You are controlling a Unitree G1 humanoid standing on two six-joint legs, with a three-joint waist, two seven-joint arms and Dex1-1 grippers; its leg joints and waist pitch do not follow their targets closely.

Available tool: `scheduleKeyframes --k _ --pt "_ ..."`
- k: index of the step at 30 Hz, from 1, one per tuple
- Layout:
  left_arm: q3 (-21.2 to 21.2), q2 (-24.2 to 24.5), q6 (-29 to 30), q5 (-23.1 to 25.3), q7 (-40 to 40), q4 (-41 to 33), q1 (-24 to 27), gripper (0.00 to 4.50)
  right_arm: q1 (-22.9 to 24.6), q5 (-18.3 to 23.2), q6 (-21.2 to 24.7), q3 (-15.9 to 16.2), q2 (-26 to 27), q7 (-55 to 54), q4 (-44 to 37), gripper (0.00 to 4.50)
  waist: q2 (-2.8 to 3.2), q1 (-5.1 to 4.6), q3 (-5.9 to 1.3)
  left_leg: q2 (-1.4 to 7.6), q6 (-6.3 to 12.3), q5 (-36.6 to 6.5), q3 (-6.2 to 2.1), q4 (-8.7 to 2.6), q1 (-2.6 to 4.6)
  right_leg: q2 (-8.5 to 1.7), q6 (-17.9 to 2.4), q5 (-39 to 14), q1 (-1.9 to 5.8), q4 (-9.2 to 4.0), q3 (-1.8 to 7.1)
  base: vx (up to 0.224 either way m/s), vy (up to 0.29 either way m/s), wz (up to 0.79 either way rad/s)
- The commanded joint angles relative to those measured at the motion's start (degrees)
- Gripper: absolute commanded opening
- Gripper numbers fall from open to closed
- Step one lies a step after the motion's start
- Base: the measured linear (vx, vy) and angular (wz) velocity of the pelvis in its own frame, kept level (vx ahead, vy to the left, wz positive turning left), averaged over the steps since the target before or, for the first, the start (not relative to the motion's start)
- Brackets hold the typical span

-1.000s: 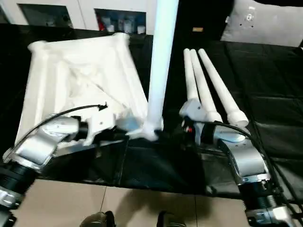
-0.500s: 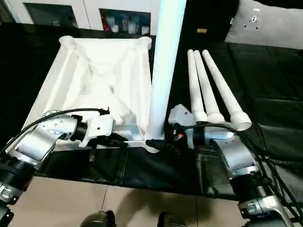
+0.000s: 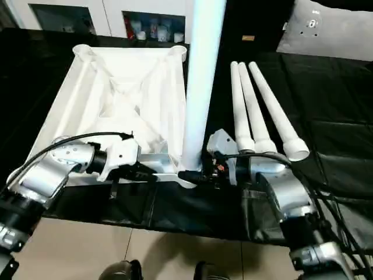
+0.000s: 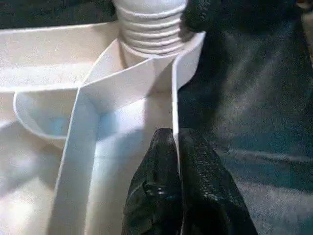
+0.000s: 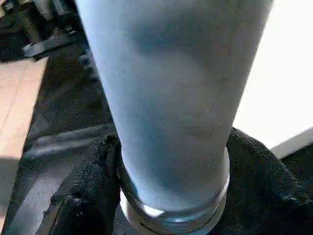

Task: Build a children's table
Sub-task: Rotate leg to tighten

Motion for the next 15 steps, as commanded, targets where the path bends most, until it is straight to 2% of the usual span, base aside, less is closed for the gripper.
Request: scheduleKeyframes --k 1,2,3,4,5,6,7,9,10,12,14,15 --pt "-1.4 -2.9 4.4 0.7 4.5 -1.4 0.9 0.00 0.6 -0.2 3.5 0.6 2.9 -5.3 -0.5 2.70 -0.35 -0.27 -3.32 2.83 4.38 -10.6 -0.52 -3.67 0.77 -3.97 -14.5 -13.5 3.18 -3.96 2.88 0.000 0.000 0.00" --pt "0.1 -5.0 7.6 0.5 8.6 -2.2 1.1 0.00 0.4 -1.7 5.4 0.4 4.9 -10.1 -0.1 2.70 -0.03 -0.30 -3.10 2.90 3.40 -11.6 -0.60 -3.89 0.92 -4.02 -14.0 -15.8 3.03 -4.11 2.95 0.000 0.000 0.00" --pt "2.2 -8.5 12.0 0.4 14.4 -3.2 1.2 0.00 -0.1 -2.3 7.6 -0.4 8.3 -15.7 0.8 2.70 -0.05 -0.57 -2.67 2.71 2.00 -14.3 -0.79 -4.15 0.77 -4.08 -12.3 -21.4 3.04 -4.69 2.86 0.000 0.000 0.00" --pt "3.2 -10.2 14.1 0.3 17.2 -3.7 1.3 0.00 -0.4 -2.2 8.4 -0.9 10.1 -18.2 1.2 2.70 -0.18 -0.90 -2.54 2.61 0.73 -16.6 -1.01 -4.31 1.00 -4.15 -10.6 -26.2 2.88 -5.23 2.76 0.000 0.000 0.00" --pt "4.5 -14.3 18.6 0.7 23.0 -4.8 1.3 0.00 -1.8 -2.4 9.8 -2.4 14.7 -24.9 3.2 2.69 -0.23 -1.14 -2.56 2.63 0.21 -17.3 -1.07 -4.32 1.16 -4.16 -10.1 -27.3 2.80 -5.29 2.82 0.000 0.000 0.00" --pt "4.7 -15.1 19.4 0.8 24.0 -5.0 1.3 0.00 -2.1 -2.6 10.1 -2.7 15.6 -26.3 3.6 2.69 -0.34 -1.67 -2.47 2.46 -0.27 -17.9 -1.30 -4.36 0.93 -4.29 -9.3 -29.6 2.76 -5.59 2.74 0.000 0.000 0.00" --pt "4.9 -16.0 19.7 1.0 25.2 -4.8 1.1 0.00 -2.5 -2.9 10.2 -3.0 16.4 -27.9 4.3 2.69 -0.37 -1.68 -2.71 2.33 0.00 -17.5 -1.41 -4.35 0.95 -4.30 -8.1 -30.2 2.87 -5.85 2.70 0.000 0.000 0.00" --pt "5.6 -19.4 20.9 2.0 29.8 -4.2 0.5 0.00 -3.8 -3.9 10.5 -3.8 19.1 -32.9 6.3 2.69 -0.41 -2.00 -2.77 2.31 0.55 -16.6 -1.10 -4.21 0.98 -4.02 -8.2 -27.9 2.42 -5.91 2.91 0.000 0.000 0.00" --pt "6.3 -22.7 21.2 3.2 35.0 -3.1 -0.3 0.00 -4.9 -4.8 10.7 -4.2 21.3 -36.7 7.9 2.69 -0.73 -1.92 -2.96 2.18 1.27 -15.6 -1.03 -4.12 0.95 -3.93 -8.3 -26.2 2.59 -5.92 2.87 0.000 0.000 0.00" --pt "5.9 -24.4 20.9 4.2 37.5 -2.1 -1.0 0.00 -5.6 -5.8 10.3 -4.1 22.5 -38.8 8.8 2.69 -0.52 -1.90 -2.90 2.23 1.82 -14.4 -0.88 -4.12 0.95 -3.66 -8.7 -23.7 2.42 -5.77 2.87 0.000 0.000 0.00" --pt "5.6 -25.1 20.7 4.9 38.7 -1.7 -1.3 0.00 -5.7 -6.5 9.9 -3.9 23.0 -39.8 8.9 2.69 -0.51 -1.65 -3.10 2.20 2.47 -12.9 -0.81 -4.10 0.72 -3.61 -8.8 -20.7 2.71 -5.44 2.91 0.000 0.000 0.00" --pt "5.3 -25.3 20.7 5.2 38.8 -1.6 -1.6 0.00 -5.8 -6.5 8.8 -4.2 23.4 -40.0 8.9 3.25 -0.42 -1.34 -3.27 2.25 2.89 -11.8 -0.68 -4.01 0.83 -3.61 -9.2 -17.9 2.68 -5.26 2.98 0.000 0.000 0.00"
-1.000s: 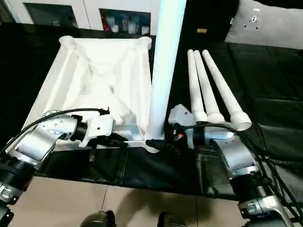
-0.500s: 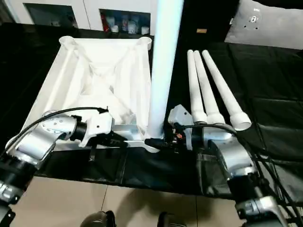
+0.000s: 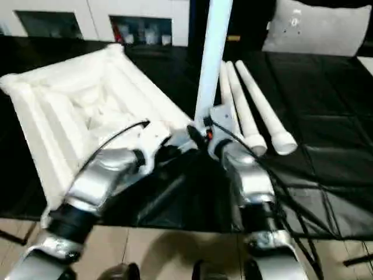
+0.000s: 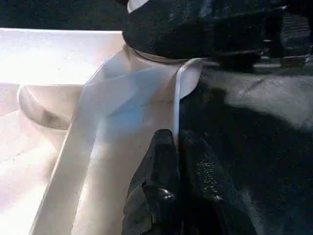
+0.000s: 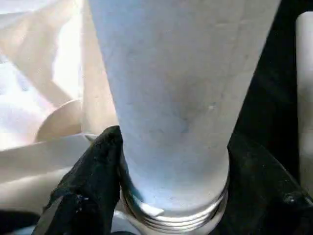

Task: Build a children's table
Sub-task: Rotate leg to tighten

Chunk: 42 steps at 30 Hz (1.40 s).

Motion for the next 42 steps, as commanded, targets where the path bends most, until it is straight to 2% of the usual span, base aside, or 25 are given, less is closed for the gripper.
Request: scheduleKeyframes --k 1,4,6,8,9,10,11,14,16,18,19,21,25,27,28,31,35,38,40,41,42 --pt "-0.8 -2.4 0.1 0.8 3.6 0.2 -2.3 0.00 1.5 1.6 1.2 4.5 5.6 2.8 0.9 3.25 -0.25 0.11 -3.45 2.35 3.67 -10.7 -0.67 -3.62 0.21 -3.53 -10.3 -14.6 2.53 -4.67 2.97 0.000 0.000 0.00" --pt "-1.2 -1.3 0.7 1.1 3.3 -0.6 -2.1 0.00 1.8 1.9 1.6 4.1 5.5 2.6 -0.2 3.46 -0.24 0.12 -3.70 2.32 4.80 -7.9 -0.77 -3.50 -0.12 -3.54 -11.8 -9.2 3.01 -4.06 2.80 0.000 0.000 0.00" --pt "-1.1 -0.3 0.6 1.6 3.4 -0.8 -1.6 0.00 2.3 1.4 0.9 4.3 4.7 3.0 -1.2 3.72 -0.19 0.09 -3.71 2.32 5.51 -6.9 -0.69 -3.37 -0.16 -3.55 -12.6 -7.2 3.03 -3.92 2.80 0.000 0.000 0.00" --pt "-1.2 0.6 0.1 1.6 2.5 -0.9 -1.2 0.00 2.8 1.4 0.7 4.4 3.5 4.1 -2.5 3.85 -0.06 0.13 -3.49 2.32 5.62 -8.0 -0.64 -3.46 -0.10 -3.54 -12.7 -8.6 2.95 -4.14 2.75 0.000 0.000 0.00" --pt "-1.3 1.6 -0.5 1.5 1.5 -1.0 -0.9 0.00 3.3 1.7 0.4 4.6 2.4 5.2 -3.5 4.05 -0.01 0.10 -3.36 2.37 5.39 -9.0 -0.67 -3.59 -0.14 -3.59 -12.4 -10.2 2.95 -4.28 2.76 0.000 0.000 0.00" --pt "-1.7 2.9 -2.1 1.4 0.2 -0.9 -0.5 0.00 3.8 2.4 -0.1 4.6 1.0 7.2 -4.9 4.05 0.11 0.23 -3.33 2.40 5.14 -9.9 -0.76 -3.67 0.00 -3.52 -11.8 -11.4 2.94 -4.48 2.71 0.000 0.000 0.00" --pt "-1.7 2.9 -2.1 1.4 0.2 -0.9 -0.5 0.00 3.8 2.4 -0.1 4.6 1.0 7.2 -4.9 4.05 0.11 0.23 -3.33 2.40 5.14 -9.9 -0.76 -3.67 0.00 -3.52 -11.8 -11.4 2.94 -4.48 2.71 0.000 0.000 0.00" --pt "-2.1 7.6 -5.8 0.7 -5.8 -0.4 0.4 0.00 5.0 3.8 -1.8 3.2 -4.7 14.7 -8.2 4.42 -0.07 0.12 -3.36 2.50 5.01 -10.6 -0.77 -3.69 -0.12 -3.64 -11.5 -11.9 3.05 -4.41 2.80 0.000 0.000 0.00" --pt "-2.3 8.3 -6.3 0.4 -6.9 -0.4 0.5 0.00 5.2 4.2 -2.2 3.1 -5.7 16.2 -8.7 4.47 -0.01 0.12 -3.37 2.56 5.15 -10.2 -0.70 -3.65 -0.05 -3.60 -11.8 -11.6 2.95 -4.35 2.83 0.000 0.000 0.00" --pt "-3.0 10.8 -8.2 -0.3 -10.5 -0.3 0.8 0.00 5.5 5.0 -3.3 3.0 -9.0 20.7 -9.7 4.47 -0.11 0.29 -3.53 2.59 5.54 -9.0 -0.69 -3.52 0.01 -3.67 -12.5 -10.2 2.99 -4.15 2.83 0.000 0.000 0.00" --pt "-3.4 11.8 -9.2 -0.5 -12.0 -0.2 0.9 0.00 5.5 5.3 -4.0 3.0 -10.3 22.5 -9.8 4.47 -0.01 0.40 -3.72 2.67 6.01 -8.0 -0.63 -3.39 0.06 -3.68 -13.1 -8.2 3.05 -3.90 2.87 0.000 0.000 0.00" --pt "-4.7 14.3 -12.1 -0.9 -15.9 0.4 1.0 0.00 5.6 5.9 -5.5 2.8 -13.0 26.4 -10.0 4.47 -0.20 0.41 -3.92 2.77 7.15 -5.7 -0.55 -3.19 -0.03 -3.62 -14.5 -4.0 3.14 -3.27 2.86 0.000 0.000 0.00" --pt "-5.9 17.2 -15.2 -1.4 -20.7 0.8 1.2 0.00 5.9 6.3 -7.5 2.9 -16.3 31.3 -10.1 4.47 -0.11 0.66 -4.03 2.82 8.47 -4.5 -0.48 -2.92 0.03 -3.66 -15.9 -1.4 3.08 -2.89 2.81 0.000 0.000 0.00" --pt "-6.7 19.6 -18.5 -1.9 -25.1 1.2 1.2 0.00 6.3 5.7 -10.0 4.6 -19.8 36.1 -10.0 4.47 -0.21 0.78 -4.03 2.82 8.56 -4.9 -0.48 -2.88 -0.01 -3.74 -16.0 -1.9 3.13 -2.90 2.78 0.000 0.000 0.00" --pt "-7.0 20.3 -19.2 -2.1 -26.4 1.3 1.2 0.00 6.5 5.5 -10.8 5.1 -20.8 37.5 -10.0 4.47 -0.28 0.97 -3.95 2.88 8.27 -6.0 -0.44 -2.93 0.07 -3.84 -15.7 -4.1 3.11 -3.06 2.83 0.000 0.000 0.00" --pt "-8.3 22.9 -23.7 -3.1 -32.4 1.4 1.4 0.00 6.7 5.7 -13.5 6.6 -23.3 42.7 -9.7 4.47 -0.46 1.17 -3.98 2.87 7.78 -7.1 -0.46 -2.92 0.00 -3.93 -15.1 -6.3 3.14 -3.17 2.87 0.000 0.000 0.00" --pt "-9.9 25.3 -26.2 -3.7 -37.6 1.1 1.2 0.00 6.6 6.8 -14.1 7.8 -24.3 47.6 -9.1 4.47 -0.35 1.44 -4.13 3.02 7.68 -6.6 -0.42 -2.86 0.14 -3.86 -15.6 -5.6 3.02 -2.88 2.89 0.000 0.000 0.00" --pt "-10.3 25.8 -27.7 -3.8 -39.1 1.8 0.8 0.00 6.3 7.6 -14.4 8.4 -24.5 49.4 -8.4 4.13 -0.16 1.78 -4.16 3.13 7.71 -6.6 -0.43 -2.84 0.27 -3.89 -16.2 -5.2 2.98 -2.78 2.85 0.000 0.000 0.00" --pt "-10.6 26.1 -29.1 -3.9 -40.7 2.5 0.5 0.00 6.0 8.2 -14.6 8.9 -24.5 51.1 -7.6 4.00 -0.24 1.80 -4.14 3.09 7.52 -7.0 -0.47 -2.85 0.16 -3.89 -16.2 -5.3 3.03 -2.76 2.79 0.000 0.000 0.00" --pt "-10.7 26.2 -29.4 -3.9 -41.0 2.6 0.4 0.00 6.0 8.4 -14.6 9.1 -24.5 51.6 -7.5 3.75 -0.28 1.82 -4.17 3.08 7.27 -7.3 -0.43 -2.84 0.15 -3.93 -16.2 -5.7 3.07 -2.74 2.82 0.000 0.000 0.00" --pt "-10.8 26.2 -29.7 -4.0 -41.4 2.7 0.4 0.00 6.0 8.5 -14.6 9.4 -24.5 52.2 -7.4 3.75 -0.31 1.83 -4.20 3.08 7.16 -7.3 -0.44 -2.83 0.15 -3.94 -16.2 -5.8 3.08 -2.74 2.82 0.000 0.000 0.00"
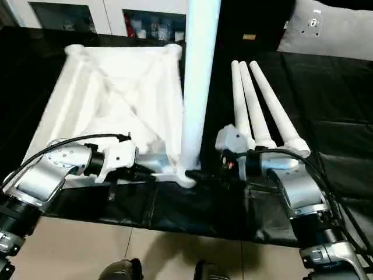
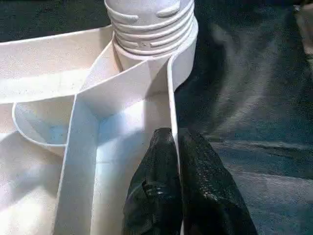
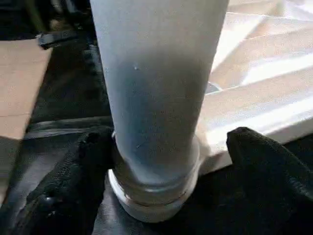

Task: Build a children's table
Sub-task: Rotate leg to tighten

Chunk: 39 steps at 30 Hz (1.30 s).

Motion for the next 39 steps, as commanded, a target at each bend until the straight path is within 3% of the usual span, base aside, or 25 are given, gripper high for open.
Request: scheduleKeyframes --k 1,13,18,23,26,27,28,29,30,31,32,35,37,39 --pt "-3.6 0.4 -1.6 1.2 -3.5 0.4 0.3 0.00 -0.4 0.6 -0.5 0.4 -0.7 1.3 0.2 3.65 -0.37 -0.04 -4.27 2.98 6.60 -7.3 -0.41 -3.22 0.83 -3.92 -15.8 -6.1 3.62 -2.94 2.92 0.000 0.000 0.00" --pt "-4.0 0.4 -4.0 1.7 -5.2 2.9 -0.9 0.00 -0.9 -0.6 -1.9 2.6 0.5 3.6 2.5 2.69 -0.23 -0.01 -4.21 2.89 6.68 -7.0 -0.43 -3.12 0.82 -3.91 -16.0 -5.7 3.63 -2.84 2.87 0.000 0.000 0.00" --pt "-3.9 0.4 -4.0 1.6 -5.4 3.6 -1.1 0.00 -0.5 -0.1 -1.0 2.8 1.1 3.5 2.3 2.64 -0.08 -0.01 -4.16 2.90 6.21 -7.5 -0.47 -3.20 0.88 -3.84 -16.0 -6.1 3.66 -2.89 2.87 0.000 0.000 0.00" --pt "-2.4 -0.8 -0.3 0.0 -3.5 2.7 -0.5 0.00 0.8 1.4 2.0 2.6 1.8 2.6 0.6 2.63 0.02 -0.02 -4.08 2.94 5.56 -8.5 -0.41 -3.31 1.03 -3.80 -16.3 -6.5 3.67 -2.98 2.92 0.000 0.000 0.00" --pt "0.5 -4.0 8.5 -1.2 3.9 -1.0 0.6 0.00 3.1 3.3 8.2 1.2 4.5 -2.8 -2.9 2.63 0.32 -0.05 -3.84 3.20 4.95 -9.4 -0.51 -3.57 1.00 -3.91 -16.5 -7.6 3.56 -3.01 3.02 0.000 0.000 0.00" --pt "1.4 -5.5 11.1 -1.6 6.6 -2.0 0.9 0.00 3.4 3.0 9.5 0.8 5.8 -5.6 -3.2 2.61 0.02 -0.03 -3.65 2.98 4.56 -10.7 -0.58 -3.60 1.02 -3.88 -15.8 -10.2 3.48 -3.54 2.90 0.000 0.000 0.00" --pt "4.0 -9.4 18.0 -2.4 13.7 -4.5 1.5 0.00 3.9 1.9 12.5 -0.3 9.4 -13.2 -3.5 2.60 0.06 -0.31 -3.40 3.18 3.17 -11.7 -0.57 -4.00 1.08 -3.94 -15.1 -13.2 3.52 -3.65 3.00 0.000 0.000 0.00" --pt "4.0 -9.4 18.0 -2.4 13.7 -4.5 1.5 0.00 3.9 1.9 12.5 -0.3 9.4 -13.2 -3.5 2.59 0.06 -0.31 -3.40 3.18 3.17 -11.7 -0.57 -4.00 1.08 -3.94 -15.1 -13.2 3.52 -3.65 3.00 0.000 0.000 0.00" --pt "5.2 -12.0 21.5 -2.9 17.2 -5.9 1.8 0.00 3.6 1.0 13.4 -0.7 11.4 -16.9 -2.8 2.58 -0.03 -0.37 -3.13 2.74 1.51 -16.0 -0.89 -4.09 1.59 -4.22 -12.5 -23.1 3.26 -4.86 2.80 0.000 0.000 0.00" --pt "5.8 -13.7 23.2 -2.8 19.5 -6.4 1.7 0.00 3.3 0.9 14.0 -1.2 12.9 -19.3 -2.3 2.56 -0.18 -0.80 -2.87 2.70 0.76 -16.1 -1.11 -4.37 1.06 -4.17 -11.0 -25.3 3.40 -4.94 2.79 0.000 0.000 0.00" --pt "6.4 -15.5 24.9 -2.8 21.8 -6.9 1.7 0.00 3.0 0.8 14.7 -1.7 14.4 -21.7 -1.8 2.56 -0.13 -0.81 -3.05 2.68 0.60 -16.3 -1.03 -4.29 1.37 -4.15 -10.6 -25.6 3.25 -5.16 2.87 0.000 0.000 0.00" --pt "8.5 -22.5 30.1 -1.5 30.8 -7.6 0.9 0.00 1.1 0.5 17.4 -4.0 21.0 -31.8 0.6 2.54 -0.35 -1.78 -3.09 2.34 1.31 -14.7 -0.97 -4.10 0.99 -3.98 -10.2 -24.3 3.07 -5.36 2.89 0.000 0.000 0.00" --pt "10.2 -28.0 30.1 -0.1 39.0 -5.1 -1.2 0.00 -1.2 -0.9 18.0 -6.1 25.8 -40.7 3.5 2.51 -0.44 -1.97 -3.19 2.28 1.63 -13.8 -0.85 -4.01 0.98 -3.82 -9.9 -23.5 2.96 -5.40 2.93 0.000 0.000 0.00" --pt "10.9 -31.3 29.7 1.2 44.0 -3.6 -2.6 0.00 -2.9 -2.0 17.1 -7.6 29.0 -46.6 5.8 2.50 -0.38 -1.80 -3.64 2.13 2.12 -10.8 -0.74 -3.81 0.95 -3.69 -10.1 -19.4 3.08 -5.12 2.94 0.000 0.000 0.00"
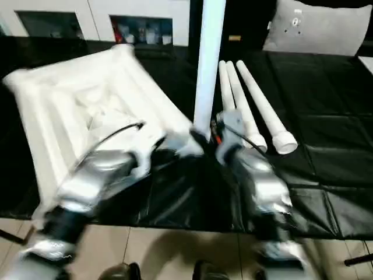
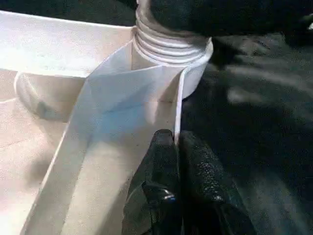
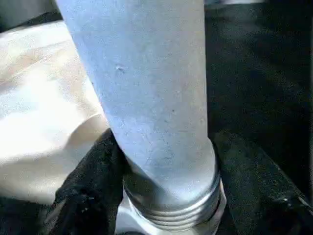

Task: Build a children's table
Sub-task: Rotate leg to tighten

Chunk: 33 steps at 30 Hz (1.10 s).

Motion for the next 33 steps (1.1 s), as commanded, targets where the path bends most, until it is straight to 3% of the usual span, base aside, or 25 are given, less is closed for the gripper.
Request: scheduleKeyframes --k 1,4,5,7,8,9,12,13,16,19,20,21,23,24,29,31,33 --pt "0.6 -4.5 -2.4 -0.5 6.5 -0.1 -3.5 0.00 0.1 0.9 2.1 5.2 5.8 -1.8 3.0 2.48 -0.58 0.18 -3.78 2.21 3.31 -8.8 -0.76 -3.61 0.21 -3.58 -10.9 -15.1 2.74 -4.65 2.86 0.000 0.000 0.00" --pt "-0.4 -5.0 -1.8 0.2 6.8 -0.8 -3.7 0.00 -0.9 0.8 0.9 4.0 7.4 -5.0 4.5 2.48 -0.29 0.40 -4.23 2.04 5.32 -4.7 -0.68 -3.27 -0.07 -3.39 -12.3 -6.5 3.15 -3.76 2.79 0.000 0.000 0.00" --pt "-0.9 -4.6 -1.4 0.5 6.2 -1.3 -3.4 0.00 -1.0 0.1 -0.6 4.3 7.3 -5.0 4.4 2.48 -0.12 0.48 -4.33 2.08 6.98 -2.6 -0.62 -3.09 -0.06 -3.27 -13.8 -0.9 3.17 -3.23 2.69 0.000 0.000 0.00" --pt "-1.3 -4.2 -0.8 0.7 6.0 -1.9 -3.1 0.00 -0.9 -0.3 -1.8 4.3 7.2 -4.6 4.0 2.48 -0.12 0.53 -4.41 2.09 8.35 -1.5 -0.61 -2.95 -0.23 -3.34 -15.0 2.3 3.43 -2.89 2.63 0.000 0.000 0.00" --pt "-1.7 -3.7 -0.4 0.8 5.7 -2.3 -2.8 0.00 -0.6 -0.2 -2.8 4.2 7.0 -3.7 3.5 3.03 -0.14 0.53 -4.42 2.20 8.65 -1.4 -0.62 -2.94 -0.29 -3.42 -15.2 2.7 3.46 -2.83 2.61 0.000 0.000 0.00" --pt "-1.8 -3.2 -0.4 1.3 5.6 -2.5 -2.5 0.00 -0.2 -0.9 -4.1 3.8 6.5 -3.5 2.6 3.17 -0.14 0.51 -4.40 2.25 9.35 -1.2 -0.62 -2.83 -0.44 -3.43 -15.7 3.2 3.44 -2.77 2.55 0.000 0.000 0.00" --pt "-2.3 -2.0 -1.4 1.4 4.6 -2.3 -2.0 0.00 0.7 0.0 -4.7 3.7 4.7 -1.3 0.6 3.24 -0.16 0.49 -4.02 2.31 9.12 -4.0 -0.65 -3.07 -0.44 -3.46 -15.1 -1.0 3.48 -3.34 2.44 0.000 0.000 0.00" --pt "-2.5 -1.5 -1.8 1.4 4.1 -2.3 -1.8 0.00 1.1 0.4 -4.9 3.8 3.9 -0.3 -0.2 3.58 -0.20 0.33 -3.92 2.32 8.55 -5.2 -0.72 -3.22 -0.47 -3.49 -14.6 -3.3 3.52 -3.51 2.43 0.000 0.000 0.00" --pt "-3.4 1.2 -3.5 1.5 1.3 -2.1 -1.3 0.00 2.1 0.7 -5.9 4.4 0.6 3.2 -2.6 3.66 -0.30 0.26 -3.81 2.33 7.22 -7.1 -0.73 -3.31 -0.38 -3.55 -13.0 -7.7 3.37 -3.99 2.52 0.000 0.000 0.00" --pt "-3.9 2.9 -4.7 1.6 -0.6 -1.9 -0.9 0.00 2.6 0.8 -7.2 4.6 -1.4 5.4 -3.4 3.99 -0.37 0.15 -4.00 2.33 7.11 -6.1 -0.58 -3.16 -0.38 -3.53 -13.4 -6.1 3.30 -3.74 2.65 0.000 0.000 0.00" --pt "-4.5 5.4 -5.9 1.4 -3.6 -2.0 -0.3 0.00 3.3 1.8 -8.9 4.3 -4.2 9.6 -4.3 4.04 -0.31 0.40 -4.06 2.34 7.11 -5.8 -0.68 -3.12 -0.37 -3.57 -13.3 -5.7 3.39 -3.68 2.59 0.000 0.000 0.00" --pt "-5.4 8.5 -8.1 1.2 -7.6 -2.0 0.5 0.00 4.0 2.8 -10.6 4.1 -7.6 15.0 -5.2 4.17 -0.66 0.40 -4.01 2.41 7.88 -5.5 -0.60 -3.11 -0.36 -3.54 -13.1 -4.9 3.38 -3.58 2.64 0.000 0.000 0.00" --pt "-6.0 10.2 -9.5 1.1 -9.8 -2.0 0.8 0.00 4.3 3.2 -11.3 4.0 -9.4 18.0 -5.7 4.31 -0.38 0.55 -4.04 2.51 8.83 -4.9 -0.60 -3.00 -0.33 -3.50 -13.6 -3.1 3.28 -3.31 2.66 0.000 0.000 0.00" --pt "-6.9 13.3 -12.1 0.9 -13.6 -1.6 1.3 0.00 4.8 3.2 -11.7 4.7 -13.0 23.7 -6.0 4.47 -0.46 0.53 -3.97 2.51 9.10 -4.9 -0.58 -3.01 -0.33 -3.44 -14.0 -3.0 3.26 -3.26 2.58 0.000 0.000 0.00" --pt "-8.3 19.0 -17.9 0.2 -21.8 -0.5 1.1 0.00 4.3 4.0 -10.8 7.2 -19.6 33.9 -5.6 4.49 -0.54 0.73 -3.90 2.68 8.81 -5.9 -0.58 -3.02 -0.14 -3.60 -14.5 -5.9 3.13 -3.30 2.63 0.000 0.000 0.00" --pt "-9.1 21.6 -21.4 -0.6 -26.9 -0.1 0.9 0.00 3.5 2.9 -12.3 8.9 -21.5 36.6 -4.8 4.49 -0.83 0.73 -4.02 2.62 8.86 -5.7 -0.53 -2.95 -0.16 -3.68 -14.7 -6.1 3.14 -3.26 2.67 0.000 0.000 0.00" --pt "-9.3 22.5 -22.7 -0.9 -28.4 0.2 0.8 0.00 3.2 2.5 -13.2 9.6 -22.1 37.4 -4.3 4.49 -0.72 0.76 -4.04 2.67 8.84 -5.1 -0.49 -2.90 -0.07 -3.69 -15.0 -5.2 3.05 -3.03 2.75 0.000 0.000 0.00"
